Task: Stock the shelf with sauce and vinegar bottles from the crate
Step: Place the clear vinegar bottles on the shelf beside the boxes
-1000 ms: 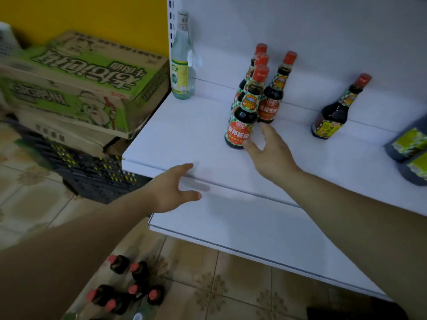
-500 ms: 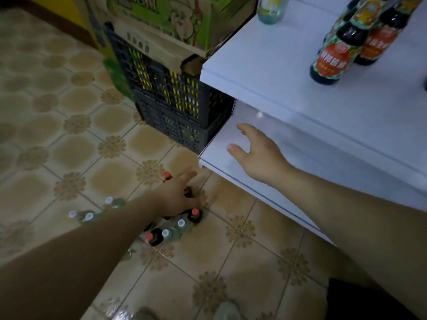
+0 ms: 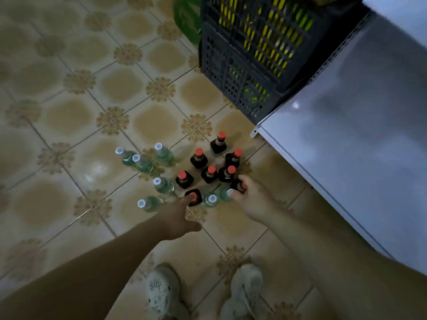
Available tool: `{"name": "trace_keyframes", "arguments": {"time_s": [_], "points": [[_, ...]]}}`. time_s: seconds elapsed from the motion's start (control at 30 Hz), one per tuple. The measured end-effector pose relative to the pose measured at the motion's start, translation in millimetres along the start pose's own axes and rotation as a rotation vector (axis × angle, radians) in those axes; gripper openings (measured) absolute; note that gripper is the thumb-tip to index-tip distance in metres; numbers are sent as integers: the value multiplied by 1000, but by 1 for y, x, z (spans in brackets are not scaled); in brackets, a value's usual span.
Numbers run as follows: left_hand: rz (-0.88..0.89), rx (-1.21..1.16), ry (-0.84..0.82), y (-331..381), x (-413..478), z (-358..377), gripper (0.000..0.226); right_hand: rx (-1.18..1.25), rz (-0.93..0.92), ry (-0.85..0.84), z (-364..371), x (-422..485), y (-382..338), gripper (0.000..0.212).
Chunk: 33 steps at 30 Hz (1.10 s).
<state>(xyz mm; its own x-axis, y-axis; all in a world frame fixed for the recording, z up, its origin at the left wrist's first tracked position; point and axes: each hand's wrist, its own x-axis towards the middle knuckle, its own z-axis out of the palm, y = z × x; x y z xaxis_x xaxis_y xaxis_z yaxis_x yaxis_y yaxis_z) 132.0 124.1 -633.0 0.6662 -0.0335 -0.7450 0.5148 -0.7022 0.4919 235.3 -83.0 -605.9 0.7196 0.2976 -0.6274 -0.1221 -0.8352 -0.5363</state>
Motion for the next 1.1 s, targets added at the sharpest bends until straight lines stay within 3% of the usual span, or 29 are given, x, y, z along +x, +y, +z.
{"name": "trace_keyframes", "arguments": {"time_s": [0.1,0.23,0.33,0.47,0.63,0.7,0.87,0.93,1.1], "points": [[-14,-61,-1,-14,20,26,95,-60,-51,-64,33,28,11,64],[4,-72,118,-24,56,55,93,-254,-216,-110,62,65,32,61],[93,47,250,-32,85,71,92,-503,-340,-140,78,92,51,63],[167,165,303,-44,129,78,95,-792,-472,-174,98,127,70,67],[218,346,338,-63,166,79,89,-990,-530,-154,118,153,78,41],[258,385,357,-67,173,78,82,-964,-552,-113,121,157,81,26],[286,421,303,-67,180,69,78,-843,-592,-3,120,157,95,33],[296,461,257,-66,182,67,81,-683,-605,55,114,151,94,20],[362,368,213,-61,177,60,84,-302,-562,147,83,120,68,21]]}}
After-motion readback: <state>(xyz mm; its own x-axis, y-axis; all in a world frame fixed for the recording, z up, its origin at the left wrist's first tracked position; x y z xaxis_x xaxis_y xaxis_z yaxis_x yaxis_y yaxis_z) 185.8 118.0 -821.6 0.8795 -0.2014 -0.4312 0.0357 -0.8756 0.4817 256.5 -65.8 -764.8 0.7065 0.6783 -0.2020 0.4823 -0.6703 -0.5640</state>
